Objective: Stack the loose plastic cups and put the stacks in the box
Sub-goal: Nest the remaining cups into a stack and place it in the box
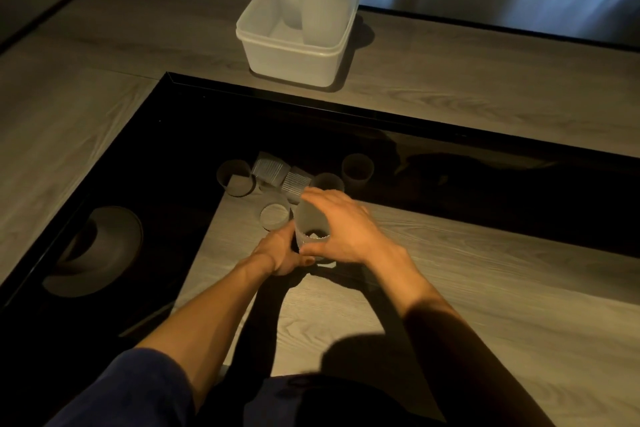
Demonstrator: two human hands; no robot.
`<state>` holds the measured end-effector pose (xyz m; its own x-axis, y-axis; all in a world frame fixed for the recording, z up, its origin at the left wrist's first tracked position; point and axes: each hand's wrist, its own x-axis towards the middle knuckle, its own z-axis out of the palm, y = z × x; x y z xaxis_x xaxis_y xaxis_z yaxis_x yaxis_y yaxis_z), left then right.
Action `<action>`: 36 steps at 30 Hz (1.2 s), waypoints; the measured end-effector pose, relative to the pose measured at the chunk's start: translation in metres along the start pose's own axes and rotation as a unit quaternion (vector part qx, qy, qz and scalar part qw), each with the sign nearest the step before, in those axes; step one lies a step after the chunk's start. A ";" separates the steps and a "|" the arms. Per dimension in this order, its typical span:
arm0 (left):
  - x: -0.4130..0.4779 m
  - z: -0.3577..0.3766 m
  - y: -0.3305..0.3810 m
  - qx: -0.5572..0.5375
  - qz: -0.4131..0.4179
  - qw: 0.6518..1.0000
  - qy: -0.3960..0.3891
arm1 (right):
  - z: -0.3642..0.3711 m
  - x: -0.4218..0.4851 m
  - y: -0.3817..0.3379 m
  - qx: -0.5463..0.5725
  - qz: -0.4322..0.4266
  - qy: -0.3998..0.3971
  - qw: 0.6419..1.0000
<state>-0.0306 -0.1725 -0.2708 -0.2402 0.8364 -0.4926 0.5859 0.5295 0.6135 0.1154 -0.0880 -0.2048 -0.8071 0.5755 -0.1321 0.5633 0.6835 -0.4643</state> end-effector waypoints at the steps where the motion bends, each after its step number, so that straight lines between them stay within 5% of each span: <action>1: 0.000 0.000 -0.001 -0.001 0.002 1.000 0.000 | 0.001 -0.001 0.004 0.038 -0.001 -0.012 0.999; 4: 0.002 -0.001 -0.003 -0.007 0.003 1.000 -0.007 | 0.000 -0.002 0.020 0.217 0.014 -0.003 0.976; 7: 0.004 -0.002 -0.004 -0.010 0.005 1.000 -0.005 | 0.003 0.003 0.037 0.351 0.101 0.142 0.920; 11: 0.005 -0.001 -0.009 -0.021 0.013 1.000 -0.005 | 0.013 0.015 0.066 0.365 0.269 0.259 0.853; 21: 0.018 -0.010 -0.016 -0.012 0.016 0.999 -0.041 | 0.032 0.058 0.095 0.242 0.379 0.194 0.872; 29: 0.020 -0.004 -0.020 -0.030 0.017 0.999 -0.032 | 0.041 0.079 0.102 0.328 0.445 0.213 0.805; 36: 0.021 -0.007 -0.019 -0.027 0.014 0.999 -0.041 | 0.037 0.084 0.106 0.275 0.414 0.238 0.835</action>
<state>-0.0521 -0.1640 -0.2881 -0.1598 0.8374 -0.5227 0.5489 0.5155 0.6580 0.1003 0.0161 -0.2978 0.0530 0.9511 -0.3045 0.6215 -0.2700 -0.7354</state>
